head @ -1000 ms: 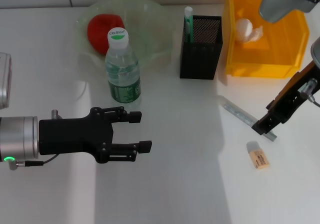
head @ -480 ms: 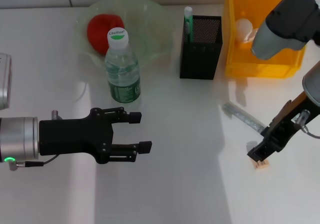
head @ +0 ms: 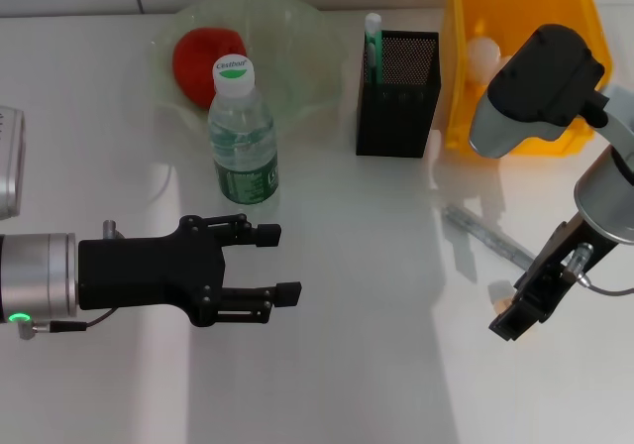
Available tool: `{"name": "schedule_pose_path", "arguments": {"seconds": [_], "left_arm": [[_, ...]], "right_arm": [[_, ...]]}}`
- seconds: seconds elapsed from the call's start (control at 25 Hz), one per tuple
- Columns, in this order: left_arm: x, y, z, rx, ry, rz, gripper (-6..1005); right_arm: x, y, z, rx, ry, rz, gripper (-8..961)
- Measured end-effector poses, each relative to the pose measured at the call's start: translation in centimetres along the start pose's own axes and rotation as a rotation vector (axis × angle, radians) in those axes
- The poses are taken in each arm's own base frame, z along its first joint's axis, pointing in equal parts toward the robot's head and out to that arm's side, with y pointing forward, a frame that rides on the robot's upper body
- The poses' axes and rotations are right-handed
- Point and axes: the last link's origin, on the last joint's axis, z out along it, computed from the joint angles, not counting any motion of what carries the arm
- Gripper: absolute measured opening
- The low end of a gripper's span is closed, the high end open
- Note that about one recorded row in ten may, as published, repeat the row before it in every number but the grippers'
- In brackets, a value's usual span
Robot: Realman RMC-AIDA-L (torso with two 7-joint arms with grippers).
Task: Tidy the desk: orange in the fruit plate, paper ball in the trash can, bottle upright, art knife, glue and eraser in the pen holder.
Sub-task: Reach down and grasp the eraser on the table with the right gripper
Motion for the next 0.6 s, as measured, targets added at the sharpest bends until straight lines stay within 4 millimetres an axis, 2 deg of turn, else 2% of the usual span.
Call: {"name": "schedule_pose_path", "arguments": {"seconds": [0.6], "left_arm": [[0.1,-0.1,0.0,0.004,0.0,0.001,783]], "right_arm": [[0.1,-0.7,1.6,0.042,0.017,0.028,758]]}}
